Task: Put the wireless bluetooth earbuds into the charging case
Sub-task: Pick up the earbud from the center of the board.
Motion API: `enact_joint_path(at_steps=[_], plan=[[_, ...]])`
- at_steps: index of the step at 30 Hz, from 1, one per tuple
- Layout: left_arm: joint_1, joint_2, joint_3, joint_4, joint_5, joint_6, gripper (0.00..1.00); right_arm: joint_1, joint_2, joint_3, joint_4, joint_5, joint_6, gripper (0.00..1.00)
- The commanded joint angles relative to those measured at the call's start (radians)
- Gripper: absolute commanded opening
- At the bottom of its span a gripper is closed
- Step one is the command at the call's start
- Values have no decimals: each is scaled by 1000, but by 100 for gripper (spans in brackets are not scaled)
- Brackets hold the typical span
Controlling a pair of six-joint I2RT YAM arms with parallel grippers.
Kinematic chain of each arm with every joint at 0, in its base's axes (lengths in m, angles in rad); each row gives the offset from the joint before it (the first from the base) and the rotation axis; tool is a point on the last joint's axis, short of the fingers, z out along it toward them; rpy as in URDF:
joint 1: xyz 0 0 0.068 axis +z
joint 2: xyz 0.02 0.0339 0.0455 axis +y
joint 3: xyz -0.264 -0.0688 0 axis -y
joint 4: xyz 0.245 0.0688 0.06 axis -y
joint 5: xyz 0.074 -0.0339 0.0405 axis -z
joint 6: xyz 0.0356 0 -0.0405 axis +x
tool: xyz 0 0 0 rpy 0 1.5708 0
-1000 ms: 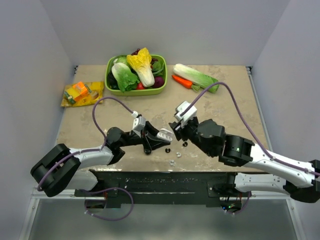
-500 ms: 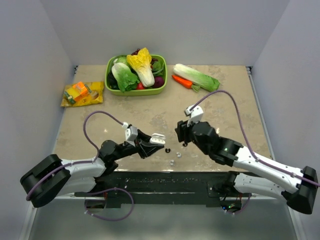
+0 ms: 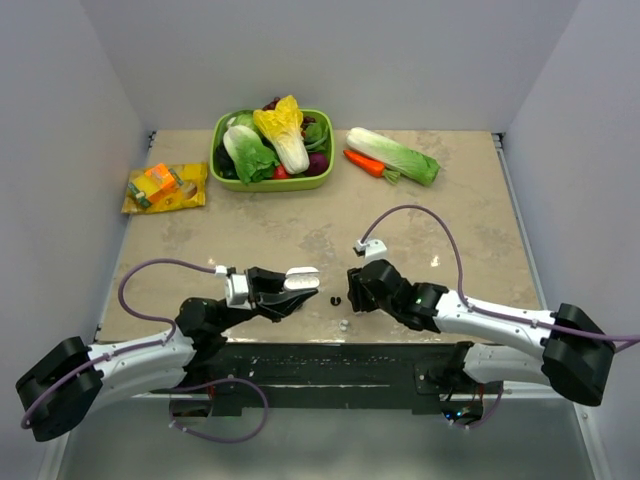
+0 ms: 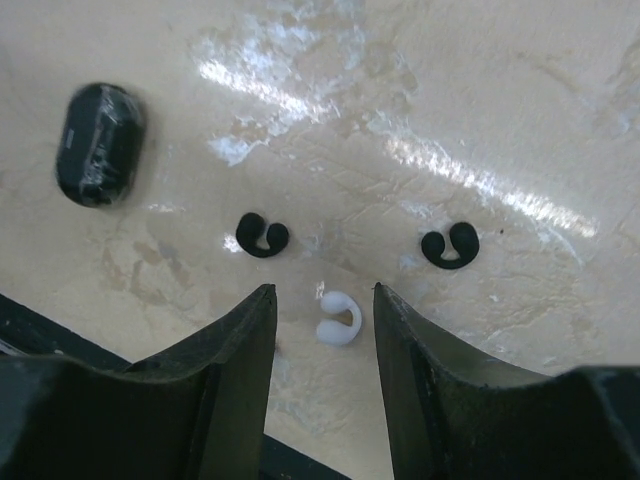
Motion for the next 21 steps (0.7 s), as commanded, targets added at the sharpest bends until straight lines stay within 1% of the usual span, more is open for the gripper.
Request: enact_joint_path(at_steps=[1, 3, 7, 10, 13, 15, 17, 19, 21], plan=[[-16, -4, -21, 314, -50, 62, 0, -2, 30, -51, 73, -19, 142, 47], [-19, 3, -33, 331, -56, 61, 0, 0, 27, -88, 96, -19, 186, 45], [-21, 16, -41, 360, -64, 55, 0, -3, 24, -127, 125, -17, 220, 43], [-23, 14, -40, 359, -62, 52, 0, 0, -16, -153, 173, -52, 197, 37], [-24, 13, -41, 359, -61, 52, 0, 29, -91, -176, 228, -89, 159, 36], [-24, 14, -44, 363, -64, 52, 0, 36, -105, -164, 202, -70, 156, 36], [-26, 14, -49, 368, -69, 50, 0, 35, -86, -139, 119, -42, 177, 35], [-26, 13, -52, 371, -73, 47, 0, 29, -69, -137, 70, 26, 211, 35], [-26, 13, -58, 372, -78, 44, 0, 15, -66, -150, 67, 36, 243, 35]])
